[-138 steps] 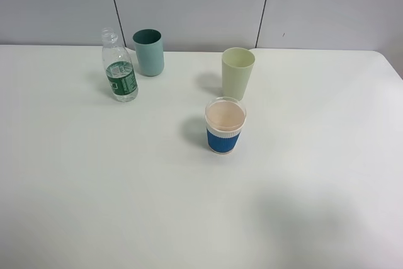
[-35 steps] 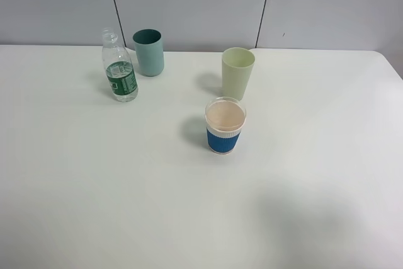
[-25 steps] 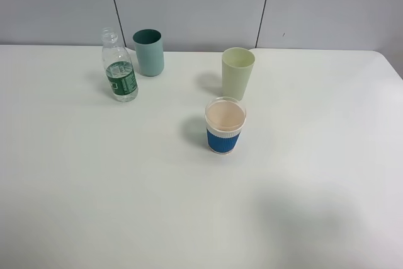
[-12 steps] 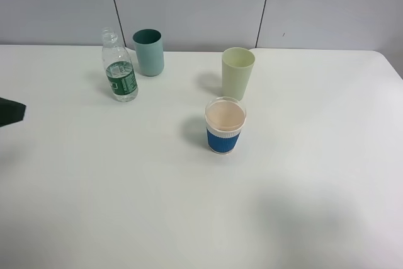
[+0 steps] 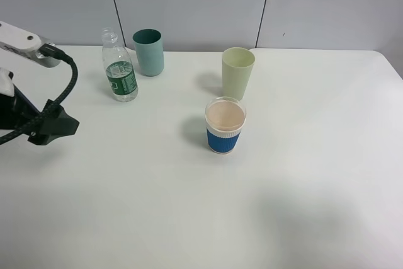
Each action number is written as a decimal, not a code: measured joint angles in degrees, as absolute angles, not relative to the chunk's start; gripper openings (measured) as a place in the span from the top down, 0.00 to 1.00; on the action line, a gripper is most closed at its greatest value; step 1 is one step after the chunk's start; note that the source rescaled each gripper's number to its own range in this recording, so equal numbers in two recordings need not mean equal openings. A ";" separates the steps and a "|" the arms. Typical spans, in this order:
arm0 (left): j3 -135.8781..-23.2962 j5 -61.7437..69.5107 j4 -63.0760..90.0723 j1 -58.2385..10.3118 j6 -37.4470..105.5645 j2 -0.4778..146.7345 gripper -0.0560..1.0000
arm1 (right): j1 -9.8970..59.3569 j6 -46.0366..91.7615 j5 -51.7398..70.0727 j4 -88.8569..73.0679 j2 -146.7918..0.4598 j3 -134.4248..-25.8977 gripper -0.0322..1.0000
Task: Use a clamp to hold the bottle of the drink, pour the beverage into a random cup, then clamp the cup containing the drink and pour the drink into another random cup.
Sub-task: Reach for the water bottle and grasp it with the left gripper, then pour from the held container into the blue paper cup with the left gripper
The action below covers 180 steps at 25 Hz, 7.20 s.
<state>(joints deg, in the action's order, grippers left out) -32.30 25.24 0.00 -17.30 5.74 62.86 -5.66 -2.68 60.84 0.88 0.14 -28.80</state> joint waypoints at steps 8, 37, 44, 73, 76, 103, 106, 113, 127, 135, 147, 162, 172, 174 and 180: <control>-32.30 14.95 0.00 -17.30 2.69 72.51 0.00 | -5.66 -2.68 60.84 0.88 0.14 -28.80 0.00; -32.43 -28.52 -3.97 -17.30 1.76 97.41 0.00 | -5.66 -2.68 60.84 0.88 0.14 -28.80 0.00; -32.45 -41.48 -5.09 -17.30 1.58 102.23 0.00 | -5.66 -2.68 60.84 0.88 0.14 -28.80 0.00; -37.59 -61.14 -5.64 -14.71 -1.34 119.40 0.00 | -5.66 -2.68 60.84 0.88 0.14 -28.80 0.00; -39.24 -61.49 -5.64 -14.71 -1.34 120.53 0.00 | -5.66 -2.68 60.84 0.88 0.14 -28.80 0.00; -43.14 -59.35 -6.05 -13.91 -3.75 121.78 0.91 | -5.66 -2.68 60.84 0.90 0.14 -28.80 0.00; -42.40 -56.78 -5.89 -13.96 -3.75 119.53 0.91 | -5.66 -2.68 60.84 0.90 0.14 -28.80 0.00; -38.12 -50.13 -2.37 -14.57 -2.13 109.10 0.91 | -5.66 -2.68 60.84 0.90 0.14 -28.80 0.00; -34.73 -42.62 29.07 -28.85 28.28 96.07 0.91 | -5.66 -2.68 60.84 0.90 0.14 -28.80 0.00; -34.73 -42.48 38.07 -38.60 43.73 95.71 0.91 | -5.66 -2.68 60.84 0.90 0.14 -28.80 0.00; -34.73 -44.48 49.45 -44.20 56.16 95.65 0.91 | -5.66 -2.68 60.84 0.90 0.14 -28.80 0.00; -42.95 -50.92 73.52 -52.84 96.78 96.60 0.91 | -5.66 -2.68 60.84 0.90 0.14 -28.80 0.00; -44.92 -51.60 80.37 -53.78 110.42 103.45 0.91 | -5.66 -2.68 60.84 0.90 0.14 -28.80 0.00; -44.92 -51.66 80.73 -53.78 112.13 104.23 0.91 | -5.66 -2.68 60.84 0.90 0.14 -28.80 0.00; -46.94 -52.39 82.64 -54.04 119.34 105.30 0.91 | -5.66 -2.68 60.84 0.90 0.14 -28.80 0.00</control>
<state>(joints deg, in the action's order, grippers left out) -46.94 -52.39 82.64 -54.04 119.34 105.30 -5.66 -2.68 60.84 0.90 0.14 -28.80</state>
